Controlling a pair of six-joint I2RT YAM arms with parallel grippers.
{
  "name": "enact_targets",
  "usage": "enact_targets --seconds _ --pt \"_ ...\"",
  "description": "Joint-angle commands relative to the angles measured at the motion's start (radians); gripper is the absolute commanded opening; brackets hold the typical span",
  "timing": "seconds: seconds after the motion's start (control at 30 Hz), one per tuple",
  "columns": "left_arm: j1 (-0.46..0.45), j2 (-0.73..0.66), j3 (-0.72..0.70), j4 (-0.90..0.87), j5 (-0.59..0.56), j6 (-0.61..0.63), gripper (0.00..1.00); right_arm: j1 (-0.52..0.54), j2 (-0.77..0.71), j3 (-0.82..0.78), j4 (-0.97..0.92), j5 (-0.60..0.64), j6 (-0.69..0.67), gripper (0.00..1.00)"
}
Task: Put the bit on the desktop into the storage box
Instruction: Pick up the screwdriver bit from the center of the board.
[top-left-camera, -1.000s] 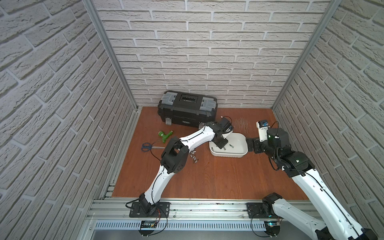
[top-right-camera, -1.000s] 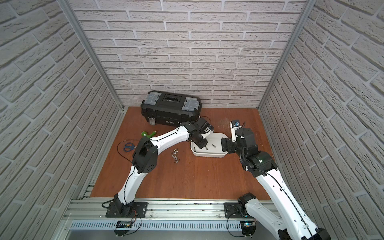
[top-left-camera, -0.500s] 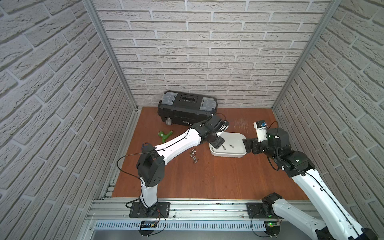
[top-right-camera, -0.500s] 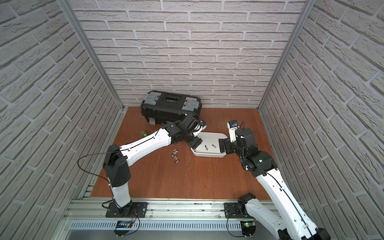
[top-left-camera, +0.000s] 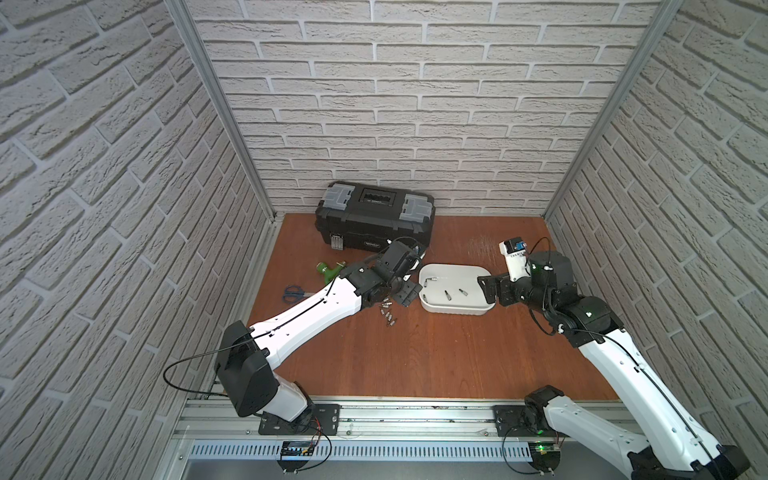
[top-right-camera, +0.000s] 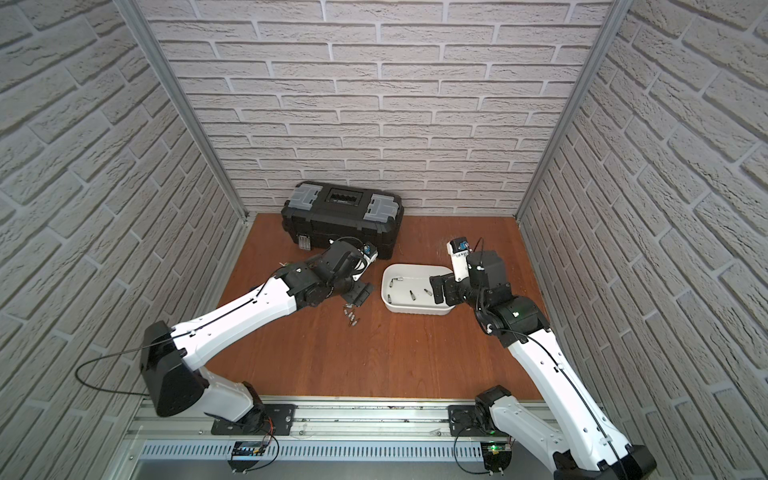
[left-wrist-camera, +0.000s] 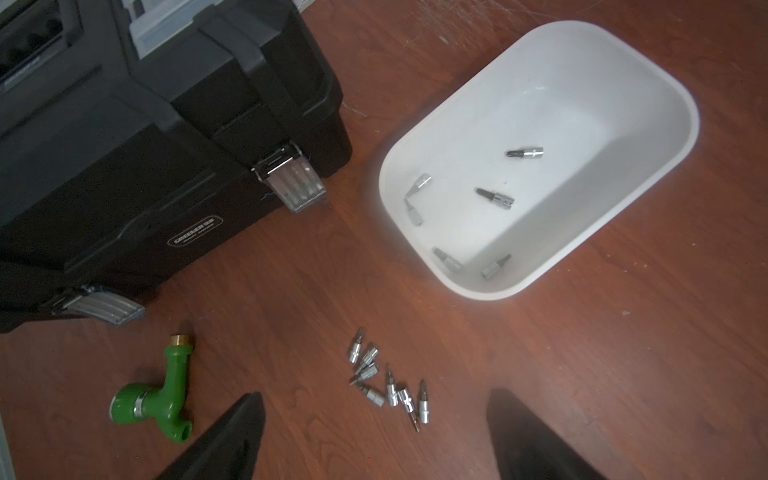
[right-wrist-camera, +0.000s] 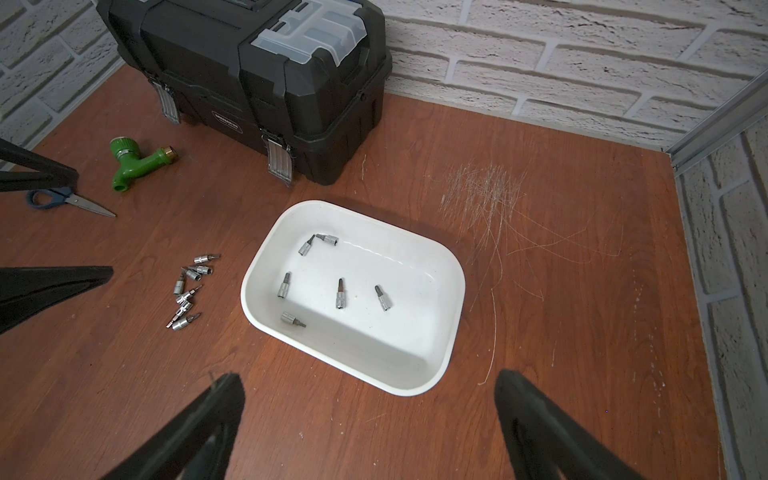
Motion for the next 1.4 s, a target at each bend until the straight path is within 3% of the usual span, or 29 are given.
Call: enact_targets --seconds 0.0,0.4,0.63,0.8,1.1,1.37 --pt "0.041 -0.043 -0.047 -0.028 -0.013 -0.038 0.87 -0.003 0.007 0.034 0.049 -0.018 -0.010 0.99" --pt "0.226 -0.026 -0.165 -0.014 0.123 -0.051 0.81 -0.002 0.012 0.041 0.042 0.004 -0.003 0.99" --pt "0.236 0.093 -0.139 -0.007 0.170 -0.024 0.72 -0.003 0.012 0.042 0.040 0.012 -0.003 0.99" --pt "0.240 0.196 -0.095 -0.004 0.195 0.000 0.59 -0.003 0.014 0.041 0.034 0.017 -0.005 0.99" --pt "0.246 0.359 0.007 0.013 0.248 0.019 0.44 -0.003 0.010 0.032 0.032 0.031 -0.002 0.99" --pt "0.252 0.445 0.058 0.007 0.269 0.029 0.37 -0.003 0.016 0.027 0.034 0.035 -0.002 0.99"
